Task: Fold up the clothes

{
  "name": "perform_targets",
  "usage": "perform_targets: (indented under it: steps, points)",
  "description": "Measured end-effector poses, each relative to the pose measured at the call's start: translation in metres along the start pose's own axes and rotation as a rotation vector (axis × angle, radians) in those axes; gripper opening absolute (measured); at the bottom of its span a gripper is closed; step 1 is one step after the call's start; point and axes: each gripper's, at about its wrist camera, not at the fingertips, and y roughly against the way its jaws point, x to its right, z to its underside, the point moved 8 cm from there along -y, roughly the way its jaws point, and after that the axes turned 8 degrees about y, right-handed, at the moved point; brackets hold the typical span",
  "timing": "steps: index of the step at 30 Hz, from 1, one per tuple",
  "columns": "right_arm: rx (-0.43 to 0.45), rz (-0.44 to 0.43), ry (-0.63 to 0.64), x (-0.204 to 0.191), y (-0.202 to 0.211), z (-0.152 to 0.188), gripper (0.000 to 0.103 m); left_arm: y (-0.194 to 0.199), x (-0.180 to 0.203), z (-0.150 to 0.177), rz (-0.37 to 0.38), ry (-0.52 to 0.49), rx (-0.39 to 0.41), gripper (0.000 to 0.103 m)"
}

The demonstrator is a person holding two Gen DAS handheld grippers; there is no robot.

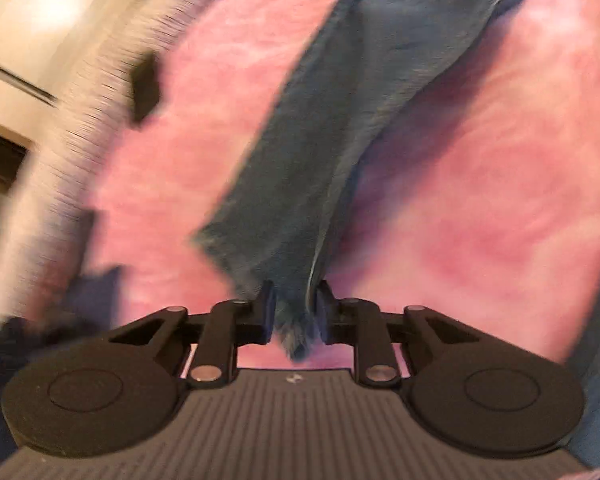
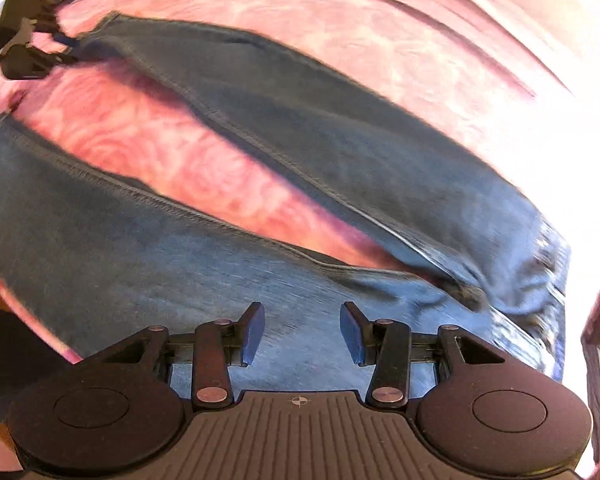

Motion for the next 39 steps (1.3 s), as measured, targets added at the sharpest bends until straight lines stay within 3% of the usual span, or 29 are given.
perform_targets:
  steps: [2,4,6,9,13,16,23,25,27,28,29,35,39]
  points:
    - [-0.007,0.021,-0.048,0.005,0.006,0.002,0.046,0.002,-0.012,0.010,-0.054,-0.015,-0.026,0.015]
    - [-0.011,0.026,-0.098,0.009,0.010,0.001,0.046,0.005,-0.015,0.019,-0.009,0.020,-0.072,0.015]
    - [-0.010,0.022,-0.147,0.012,0.015,-0.002,0.046,0.015,-0.018,0.024,0.035,0.089,-0.102,0.018]
    - [0.026,0.008,-0.202,0.017,0.025,-0.011,0.046,0.045,-0.025,0.025,0.052,0.208,-0.126,0.026]
    - [0.086,0.000,-0.267,0.032,0.040,-0.026,0.046,0.098,-0.043,0.011,0.059,0.385,-0.126,0.030]
    - [0.165,0.015,-0.314,0.054,0.055,-0.037,0.046,0.148,-0.065,-0.011,0.016,0.467,-0.075,0.030]
    - [0.354,0.082,-0.506,0.145,0.098,-0.037,0.046,0.307,-0.126,-0.065,-0.110,0.659,0.121,0.043]
    - [0.418,0.115,-0.596,0.175,0.118,-0.024,0.047,0.355,-0.133,-0.077,-0.142,0.708,0.192,0.052]
    - [0.481,0.147,-0.688,0.204,0.138,-0.010,0.056,0.385,-0.130,-0.083,-0.164,0.767,0.249,0.067]
    - [0.507,0.155,-0.749,0.215,0.144,0.002,0.073,0.392,-0.125,-0.084,-0.165,0.795,0.265,0.068]
    - [0.526,0.167,-0.797,0.223,0.145,0.015,0.083,0.383,-0.115,-0.086,-0.141,0.807,0.239,0.068]
    - [0.342,0.154,-0.845,0.214,0.103,0.072,0.083,0.317,-0.049,-0.101,0.002,0.838,0.120,0.062]
    - [0.289,0.143,-0.882,0.194,0.089,0.087,0.083,0.270,-0.008,-0.119,0.085,0.776,0.044,0.062]
